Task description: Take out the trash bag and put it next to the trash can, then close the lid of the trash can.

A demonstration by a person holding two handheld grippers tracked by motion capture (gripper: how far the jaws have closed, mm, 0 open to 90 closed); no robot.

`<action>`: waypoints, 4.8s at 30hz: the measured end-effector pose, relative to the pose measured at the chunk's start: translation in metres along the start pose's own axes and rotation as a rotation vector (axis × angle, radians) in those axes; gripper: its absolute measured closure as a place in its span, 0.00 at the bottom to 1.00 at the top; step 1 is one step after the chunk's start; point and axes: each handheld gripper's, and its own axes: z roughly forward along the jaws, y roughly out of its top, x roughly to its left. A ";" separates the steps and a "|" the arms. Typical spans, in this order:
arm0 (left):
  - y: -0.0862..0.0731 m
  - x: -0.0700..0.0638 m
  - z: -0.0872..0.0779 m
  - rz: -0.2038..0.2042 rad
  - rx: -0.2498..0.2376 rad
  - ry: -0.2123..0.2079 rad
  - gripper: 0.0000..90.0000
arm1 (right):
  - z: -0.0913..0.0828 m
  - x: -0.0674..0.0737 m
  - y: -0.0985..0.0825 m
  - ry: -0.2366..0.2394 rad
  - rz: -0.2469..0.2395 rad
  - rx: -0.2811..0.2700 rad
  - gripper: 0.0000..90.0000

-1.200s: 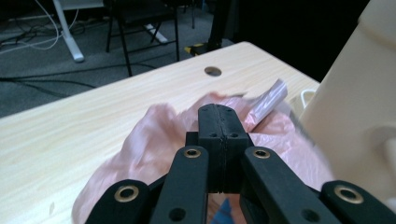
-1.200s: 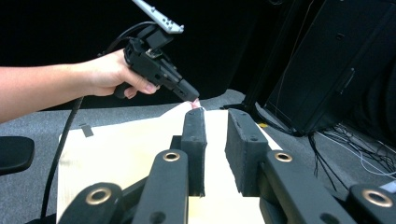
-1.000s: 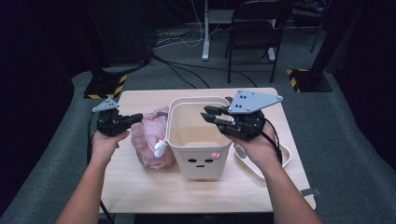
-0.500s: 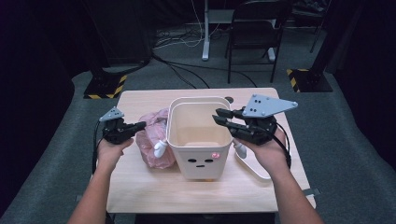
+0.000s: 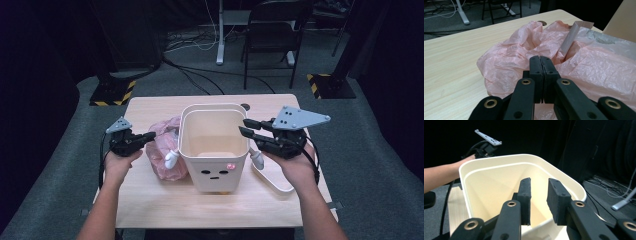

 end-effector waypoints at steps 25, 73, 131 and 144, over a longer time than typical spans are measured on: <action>-0.005 -0.012 -0.010 0.025 -0.028 0.035 0.52 | -0.026 -0.011 -0.049 -0.116 0.054 0.038 0.66; -0.004 -0.024 -0.028 0.033 -0.083 0.032 0.46 | 0.002 -0.020 -0.190 -0.196 0.172 0.240 0.56; 0.004 -0.026 -0.038 0.049 -0.135 0.026 0.44 | 0.041 -0.025 -0.255 -0.101 0.237 0.526 0.92; 0.005 -0.026 -0.041 0.045 -0.145 0.023 0.44 | 0.028 -0.030 -0.241 -0.114 0.230 0.481 0.93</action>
